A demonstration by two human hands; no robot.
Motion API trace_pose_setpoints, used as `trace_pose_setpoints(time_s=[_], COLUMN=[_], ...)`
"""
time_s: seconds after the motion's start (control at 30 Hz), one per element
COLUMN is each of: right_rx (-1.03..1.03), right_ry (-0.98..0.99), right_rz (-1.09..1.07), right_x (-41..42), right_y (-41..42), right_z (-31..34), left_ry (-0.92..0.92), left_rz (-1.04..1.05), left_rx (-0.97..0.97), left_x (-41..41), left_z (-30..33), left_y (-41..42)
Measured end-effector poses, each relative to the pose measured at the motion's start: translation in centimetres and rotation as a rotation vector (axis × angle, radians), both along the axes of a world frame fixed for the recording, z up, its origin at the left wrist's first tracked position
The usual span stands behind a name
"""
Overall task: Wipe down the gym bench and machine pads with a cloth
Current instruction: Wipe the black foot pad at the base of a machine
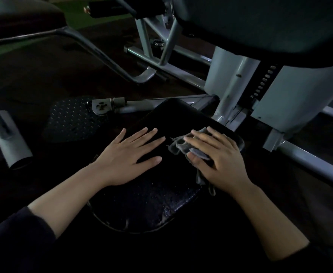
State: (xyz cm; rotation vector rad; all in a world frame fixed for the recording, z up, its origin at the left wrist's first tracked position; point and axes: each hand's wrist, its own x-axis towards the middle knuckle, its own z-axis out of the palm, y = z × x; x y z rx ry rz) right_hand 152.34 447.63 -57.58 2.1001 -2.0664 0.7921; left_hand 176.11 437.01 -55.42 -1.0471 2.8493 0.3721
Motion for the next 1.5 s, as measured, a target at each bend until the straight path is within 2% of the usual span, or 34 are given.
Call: trace_pose_setpoints(time_s=[0.2,0.37,0.47,0.6,0.8,0.93,1.07,1.2,1.3,1.43,1.5], right_rx=[0.125,-0.080,-0.167,-0.172,-0.107,-0.075,-0.051,0.031,0.080,0.093,0.070], right_ry=[-0.003,-0.058,-0.107,-0.079,-0.058,-0.040,-0.054,-0.074,-0.113,-0.021,-0.039], right_rz=[-0.023,0.178,0.349,0.288,0.103,0.216,0.424,0.291,0.217,0.272,0.347], right_x=[2.0,4.2,1.7,-1.6,1.0,3.7,0.4,-3.1,-2.2,2.7,3.7], right_y=[0.1,3.5,4.9,2.2,1.4,3.6,4.6,2.3,0.3,0.4,2.2], right_z=[0.9,-0.9,-2.4,-2.4,-1.2,-1.6,-2.0,-1.2,0.3,0.6,0.1], left_ry=[-0.018,-0.010,-0.009,0.004,0.010,0.006,0.009,0.013,0.022,0.002,-0.002], left_rz=[0.007,-0.006,0.001,0.004,0.002,-0.004,0.001,-0.002,0.002,-0.002,-0.002], left_rx=[-0.021,-0.029,-0.015,-0.020,-0.037,-0.045,-0.040,-0.048,-0.046,-0.054,-0.051], left_x=[-0.1,0.1,0.1,0.0,0.1,0.1,0.1,0.1,0.1,0.0,0.0], left_z=[0.1,-0.3,-0.3,-0.2,-0.7,-0.8,-0.7,-0.8,-0.8,-0.8,-0.7], left_y=[0.2,-0.1,0.1,0.2,-0.1,-0.2,-0.1,-0.1,-0.1,-0.2,-0.2])
